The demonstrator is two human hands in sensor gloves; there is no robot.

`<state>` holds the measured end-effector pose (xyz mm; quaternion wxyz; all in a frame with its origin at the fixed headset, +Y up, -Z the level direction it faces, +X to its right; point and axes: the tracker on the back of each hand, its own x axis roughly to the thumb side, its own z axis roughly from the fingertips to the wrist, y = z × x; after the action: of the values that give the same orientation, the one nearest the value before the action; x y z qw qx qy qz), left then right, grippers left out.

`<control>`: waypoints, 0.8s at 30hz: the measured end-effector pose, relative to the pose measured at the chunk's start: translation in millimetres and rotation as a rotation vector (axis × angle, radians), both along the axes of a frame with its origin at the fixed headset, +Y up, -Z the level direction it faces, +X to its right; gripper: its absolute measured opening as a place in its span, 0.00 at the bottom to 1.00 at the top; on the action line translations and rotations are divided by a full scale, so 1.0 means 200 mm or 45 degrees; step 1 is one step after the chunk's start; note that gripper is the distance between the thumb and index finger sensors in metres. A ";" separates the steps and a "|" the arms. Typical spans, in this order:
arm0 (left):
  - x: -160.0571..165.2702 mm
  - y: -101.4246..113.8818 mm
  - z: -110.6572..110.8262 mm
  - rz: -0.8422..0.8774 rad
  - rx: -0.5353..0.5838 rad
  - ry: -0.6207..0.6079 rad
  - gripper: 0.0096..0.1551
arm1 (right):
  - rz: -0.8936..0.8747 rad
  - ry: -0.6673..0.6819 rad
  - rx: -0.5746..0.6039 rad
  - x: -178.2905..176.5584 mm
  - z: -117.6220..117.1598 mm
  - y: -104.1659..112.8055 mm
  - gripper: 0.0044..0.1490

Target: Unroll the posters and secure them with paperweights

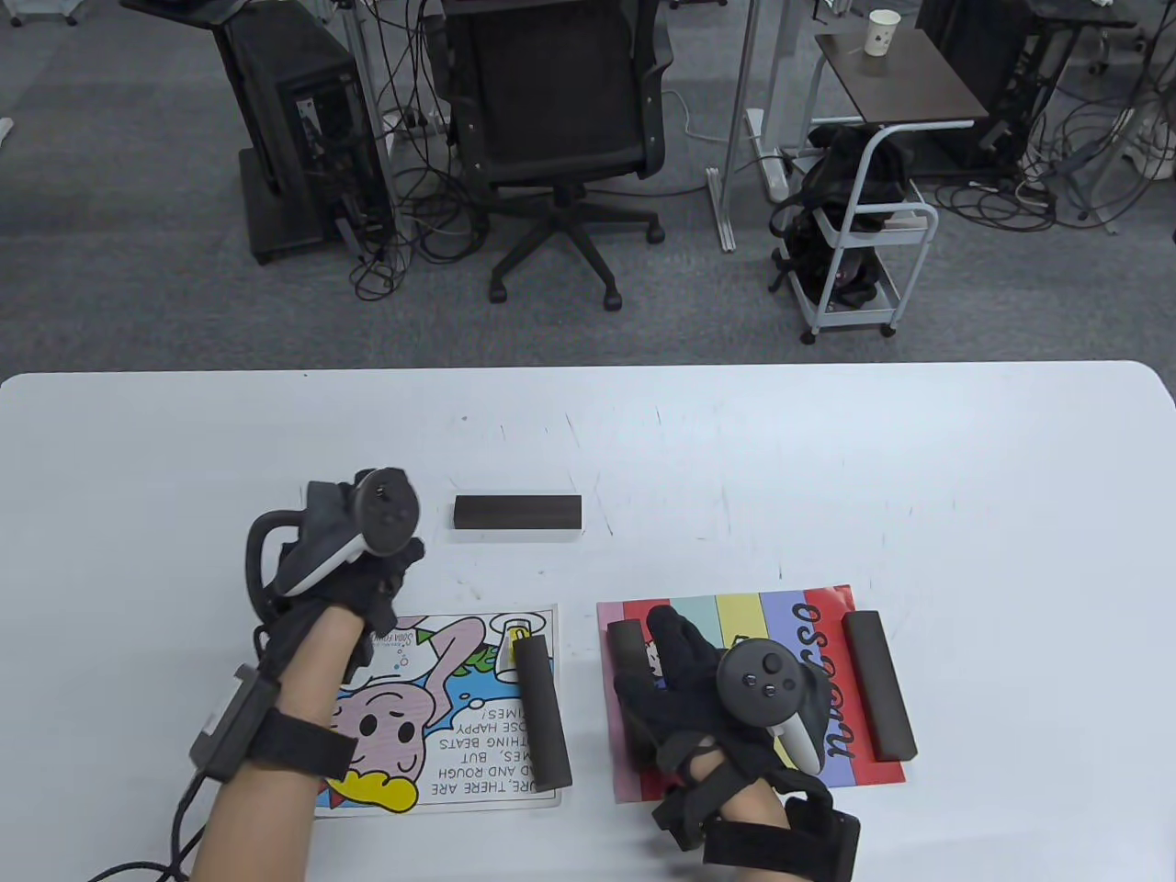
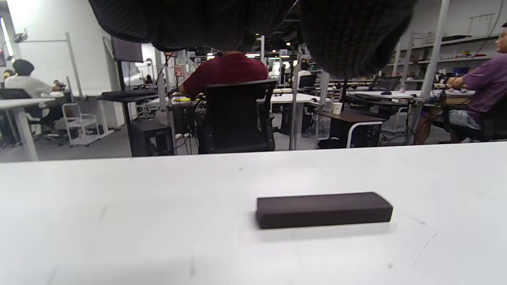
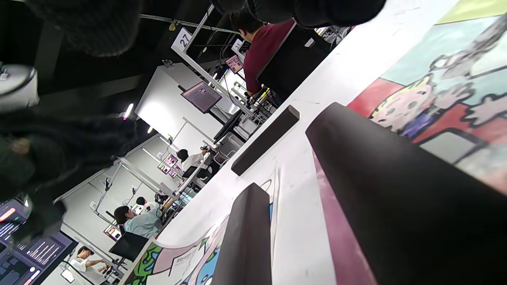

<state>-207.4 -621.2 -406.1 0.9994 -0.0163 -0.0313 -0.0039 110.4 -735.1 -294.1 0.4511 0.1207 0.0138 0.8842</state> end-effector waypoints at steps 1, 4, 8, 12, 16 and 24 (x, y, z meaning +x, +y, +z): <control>0.08 0.00 -0.05 -0.031 0.013 -0.012 0.43 | -0.002 0.000 -0.002 0.00 0.00 0.00 0.53; 0.25 -0.07 -0.17 -0.086 -0.017 0.007 0.41 | 0.005 -0.004 -0.008 0.01 0.00 0.00 0.53; 0.36 -0.30 -0.33 -0.108 -0.196 0.029 0.39 | 0.043 0.007 -0.022 0.01 0.00 -0.02 0.53; 0.33 -0.59 -0.45 -0.159 -0.379 0.094 0.40 | 0.080 0.024 -0.046 -0.01 0.00 -0.04 0.53; 0.29 -0.76 -0.52 -0.162 -0.474 0.116 0.40 | 0.079 0.021 -0.056 -0.01 -0.01 -0.05 0.53; 0.27 -0.76 -0.55 -0.219 -0.326 0.097 0.40 | 0.063 -0.012 -0.088 0.02 -0.03 -0.06 0.53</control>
<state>-154.0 -774.0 -516.8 0.9855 -0.1463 0.0081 -0.0850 113.6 -747.4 -299.2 0.4330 0.1004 0.0452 0.8946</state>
